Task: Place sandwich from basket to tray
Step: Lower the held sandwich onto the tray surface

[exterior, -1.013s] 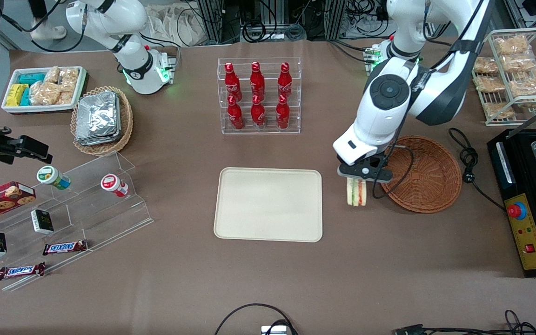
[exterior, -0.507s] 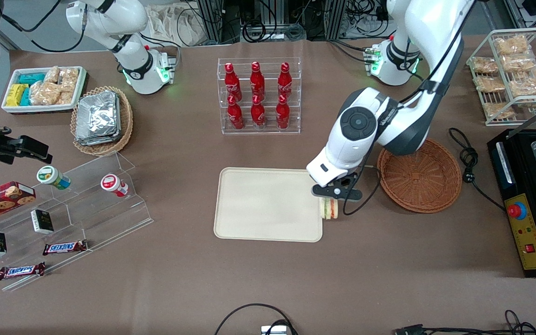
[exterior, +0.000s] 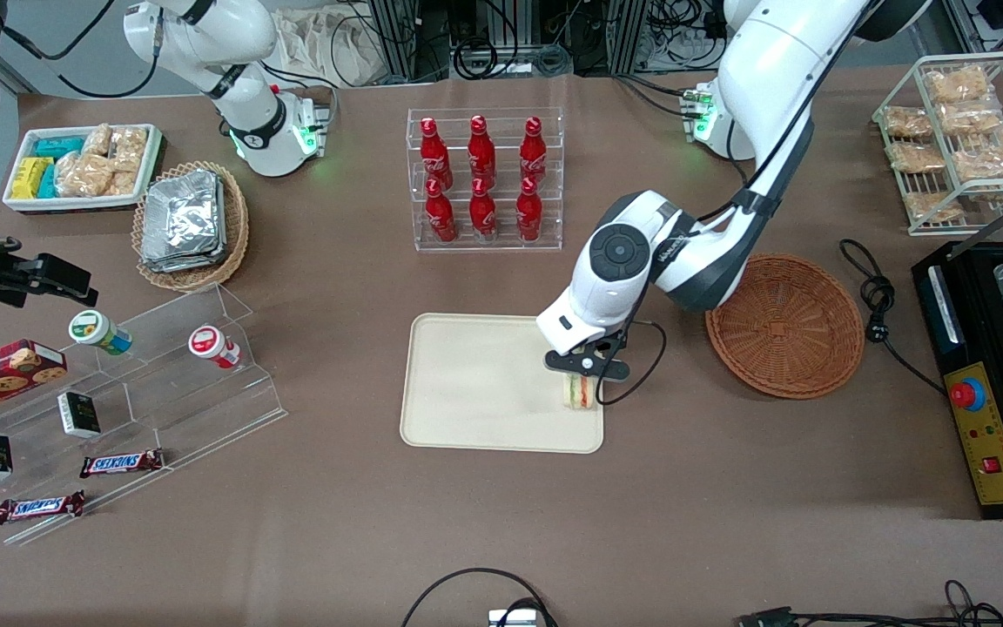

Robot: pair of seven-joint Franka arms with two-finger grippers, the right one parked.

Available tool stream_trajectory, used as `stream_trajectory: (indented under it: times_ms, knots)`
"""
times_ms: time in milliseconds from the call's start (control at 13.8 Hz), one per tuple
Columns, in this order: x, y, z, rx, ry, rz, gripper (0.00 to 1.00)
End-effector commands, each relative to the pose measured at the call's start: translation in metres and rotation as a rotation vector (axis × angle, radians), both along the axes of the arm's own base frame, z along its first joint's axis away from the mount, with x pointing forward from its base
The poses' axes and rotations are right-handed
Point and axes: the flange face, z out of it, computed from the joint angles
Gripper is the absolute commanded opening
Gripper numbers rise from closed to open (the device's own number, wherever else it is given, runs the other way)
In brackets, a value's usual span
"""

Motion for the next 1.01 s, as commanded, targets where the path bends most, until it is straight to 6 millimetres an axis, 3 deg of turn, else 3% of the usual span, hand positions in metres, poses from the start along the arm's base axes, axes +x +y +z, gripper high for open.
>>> stream_trajectory:
  times_ms: [0,362,651,796,868,941]
  knots:
    - [0.005,-0.014,-0.012,-0.01,-0.029,0.006,0.17]
    - [0.004,-0.028,-0.042,0.005,-0.017,-0.018,0.18]
    - [0.003,-0.028,-0.061,0.055,-0.036,-0.003,0.26]
    - [0.002,-0.029,-0.063,0.057,-0.033,0.001,0.4]
    - [0.001,-0.03,-0.063,0.056,-0.032,0.01,0.57]
    - [0.001,-0.03,-0.062,0.055,-0.033,0.037,0.82]
